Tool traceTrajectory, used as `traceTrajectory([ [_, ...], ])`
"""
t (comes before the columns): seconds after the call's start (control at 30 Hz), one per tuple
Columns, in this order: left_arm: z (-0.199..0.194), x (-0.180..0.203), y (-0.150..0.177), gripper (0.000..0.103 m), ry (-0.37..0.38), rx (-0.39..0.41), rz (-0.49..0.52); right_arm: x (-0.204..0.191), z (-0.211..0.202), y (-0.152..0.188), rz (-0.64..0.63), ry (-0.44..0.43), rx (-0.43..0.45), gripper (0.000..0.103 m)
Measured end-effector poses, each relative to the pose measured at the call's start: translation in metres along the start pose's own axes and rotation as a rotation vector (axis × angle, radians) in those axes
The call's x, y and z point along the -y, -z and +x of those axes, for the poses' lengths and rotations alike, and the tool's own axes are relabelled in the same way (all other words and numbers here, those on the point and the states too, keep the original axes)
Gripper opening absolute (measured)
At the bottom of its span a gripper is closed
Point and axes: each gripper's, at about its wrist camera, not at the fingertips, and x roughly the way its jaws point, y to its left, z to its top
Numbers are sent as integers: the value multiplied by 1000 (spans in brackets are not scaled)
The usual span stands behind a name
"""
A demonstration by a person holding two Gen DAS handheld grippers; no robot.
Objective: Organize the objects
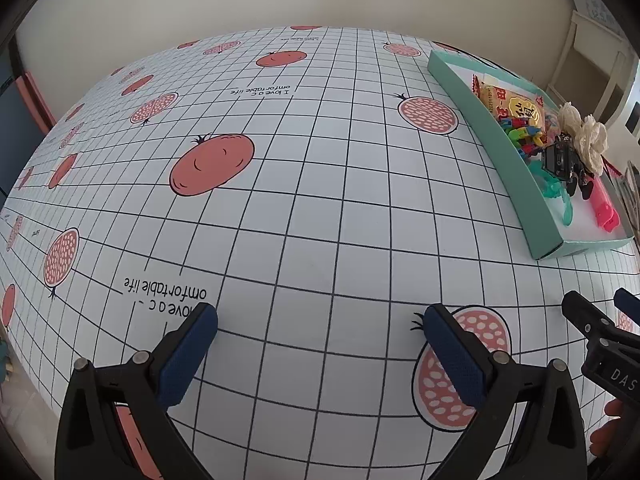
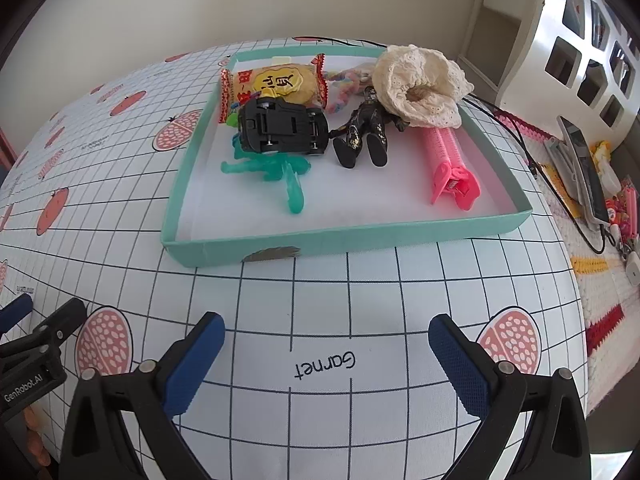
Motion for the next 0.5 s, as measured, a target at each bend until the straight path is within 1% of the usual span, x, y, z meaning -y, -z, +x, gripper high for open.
traceTrajectory([
  [0.3, -1, -1, 2, 103, 3, 28, -11, 0, 2, 1, -2, 1, 8, 103],
  [0.5, -2, -1, 4, 103, -1, 54, -17, 6, 5, 2, 30, -30, 11, 103],
])
